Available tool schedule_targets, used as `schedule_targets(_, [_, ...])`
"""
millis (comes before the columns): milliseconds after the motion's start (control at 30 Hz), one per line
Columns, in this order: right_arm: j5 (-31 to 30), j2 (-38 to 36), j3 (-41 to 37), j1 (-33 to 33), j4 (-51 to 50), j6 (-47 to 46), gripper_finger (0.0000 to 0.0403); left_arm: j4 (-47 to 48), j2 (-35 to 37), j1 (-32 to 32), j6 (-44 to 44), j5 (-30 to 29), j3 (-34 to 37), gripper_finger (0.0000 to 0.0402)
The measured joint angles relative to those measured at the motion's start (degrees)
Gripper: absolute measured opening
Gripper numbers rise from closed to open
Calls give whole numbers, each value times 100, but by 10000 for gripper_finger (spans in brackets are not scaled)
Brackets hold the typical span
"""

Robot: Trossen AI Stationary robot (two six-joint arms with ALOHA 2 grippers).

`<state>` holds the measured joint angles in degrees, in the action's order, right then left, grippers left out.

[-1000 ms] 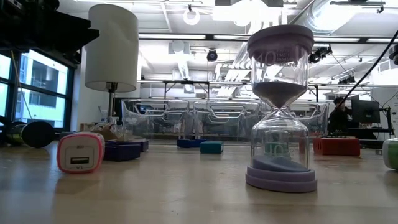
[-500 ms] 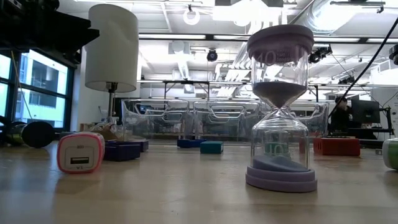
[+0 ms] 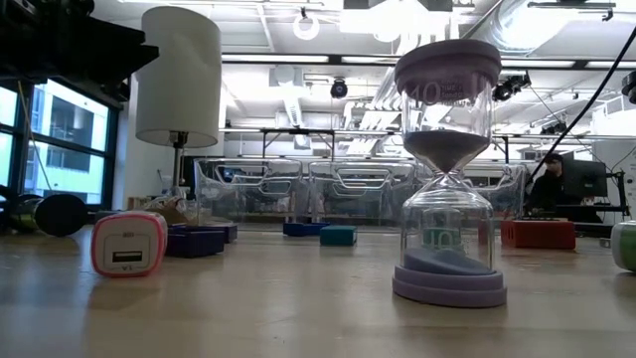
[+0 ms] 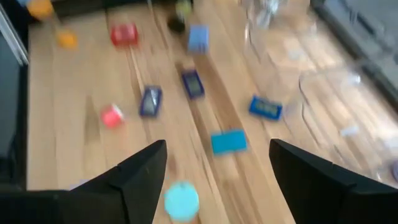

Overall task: Pick & Place Office items
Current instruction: Put the right red charger adapter into the left transparent bin

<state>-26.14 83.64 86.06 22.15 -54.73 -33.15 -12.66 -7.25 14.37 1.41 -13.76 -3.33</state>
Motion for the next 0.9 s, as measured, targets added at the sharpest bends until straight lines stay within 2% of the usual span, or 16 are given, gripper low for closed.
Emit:
schedule_targets(167, [474, 2, 0, 0, -708, -288, 274, -182, 2, -35, -1188, -73, 0, 136])
schedule_targets(267, [719, 2, 0, 18, -1197, -651, 274, -175, 0, -35, -1435, -75, -2, 136])
schedule_targets(367, [691, -1, -35, 154, -1722, -1040, 274, -296, 0, -35, -1446, -77, 0, 136])
schedule_targets(533, [631, 4, -495, 486, -2005, -1334, 274, -368, 0, -34, -641, -78, -1, 136])
schedule_targets(700, [71, 2, -1228, 978, -1952, -1670, 274, -459, 0, -35, 534, -79, 0, 136])
schedule_targets(900, [-206, 4, -2214, 1290, -1758, -2408, 274, -470, 0, -33, 300, -96, 0, 136])
